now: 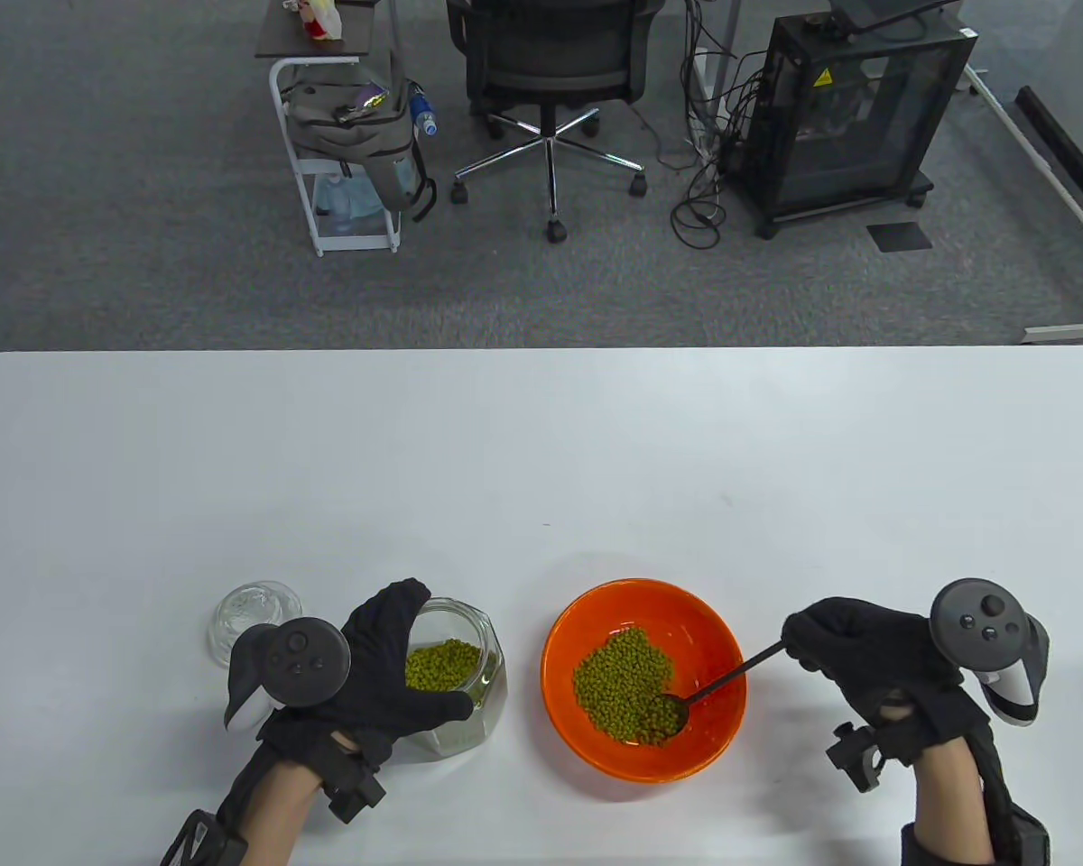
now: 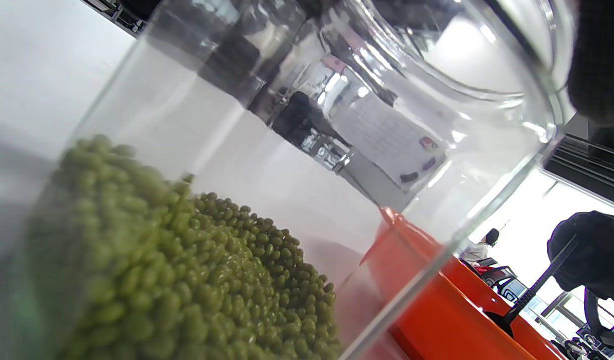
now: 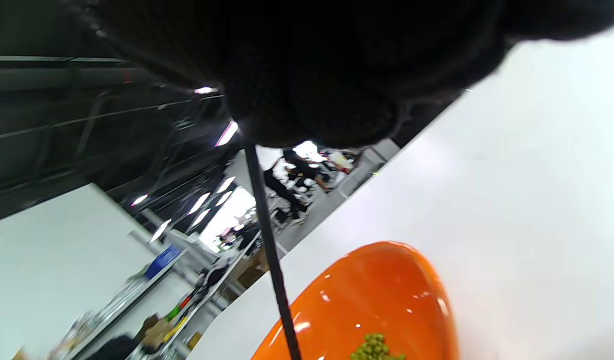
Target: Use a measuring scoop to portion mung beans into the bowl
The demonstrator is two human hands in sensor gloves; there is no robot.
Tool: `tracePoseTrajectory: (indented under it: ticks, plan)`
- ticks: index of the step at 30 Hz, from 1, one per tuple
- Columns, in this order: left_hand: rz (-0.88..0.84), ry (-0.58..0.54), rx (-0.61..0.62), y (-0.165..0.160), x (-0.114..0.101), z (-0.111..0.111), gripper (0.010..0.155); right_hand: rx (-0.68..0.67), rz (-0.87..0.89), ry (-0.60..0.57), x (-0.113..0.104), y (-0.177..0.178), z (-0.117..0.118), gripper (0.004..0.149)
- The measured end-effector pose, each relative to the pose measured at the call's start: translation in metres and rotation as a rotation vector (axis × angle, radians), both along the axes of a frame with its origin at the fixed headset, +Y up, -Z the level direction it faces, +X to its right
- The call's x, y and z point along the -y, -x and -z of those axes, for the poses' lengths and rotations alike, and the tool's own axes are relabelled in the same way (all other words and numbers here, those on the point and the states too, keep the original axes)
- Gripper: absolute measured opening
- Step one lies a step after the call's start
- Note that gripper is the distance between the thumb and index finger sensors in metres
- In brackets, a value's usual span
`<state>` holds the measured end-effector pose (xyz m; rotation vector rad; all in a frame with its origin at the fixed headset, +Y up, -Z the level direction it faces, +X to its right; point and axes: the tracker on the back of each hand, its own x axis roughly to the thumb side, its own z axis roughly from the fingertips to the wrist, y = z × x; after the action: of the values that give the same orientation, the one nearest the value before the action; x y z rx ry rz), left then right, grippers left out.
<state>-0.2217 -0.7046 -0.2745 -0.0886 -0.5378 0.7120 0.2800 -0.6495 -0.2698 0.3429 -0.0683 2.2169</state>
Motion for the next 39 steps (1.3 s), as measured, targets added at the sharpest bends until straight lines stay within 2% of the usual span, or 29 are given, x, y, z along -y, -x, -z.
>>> tracePoseTrajectory:
  ticks: [5,10,11,23,29,35,39]
  plan:
    - [-0.002,0.0,0.0,0.0,0.0,0.0,0.126,-0.106,-0.11,-0.175,-0.02,0.024,-0.017,0.043]
    - [-0.005,0.0,-0.001,0.0,0.0,0.0,0.126,-0.12,-0.274,-0.276,-0.036,0.044,-0.038,0.043]
    - [-0.007,0.0,-0.001,0.0,0.0,0.0,0.125,-0.109,-0.319,-0.325,-0.042,0.051,-0.043,0.043]
    - [-0.005,0.001,0.001,0.0,0.0,0.0,0.126,-0.101,-0.466,-0.492,-0.064,0.075,-0.073,0.043]
    - [-0.005,0.001,0.002,0.0,0.0,0.0,0.126,-0.084,-0.441,-0.51,-0.066,0.071,-0.072,0.043]
    - [-0.004,0.0,0.003,0.0,0.0,0.0,0.126,-0.069,-0.395,-0.472,-0.061,0.062,-0.062,0.043]
    - [-0.004,0.0,0.003,0.0,0.0,0.0,0.126,-0.028,-0.266,-0.433,-0.055,0.048,-0.05,0.043]
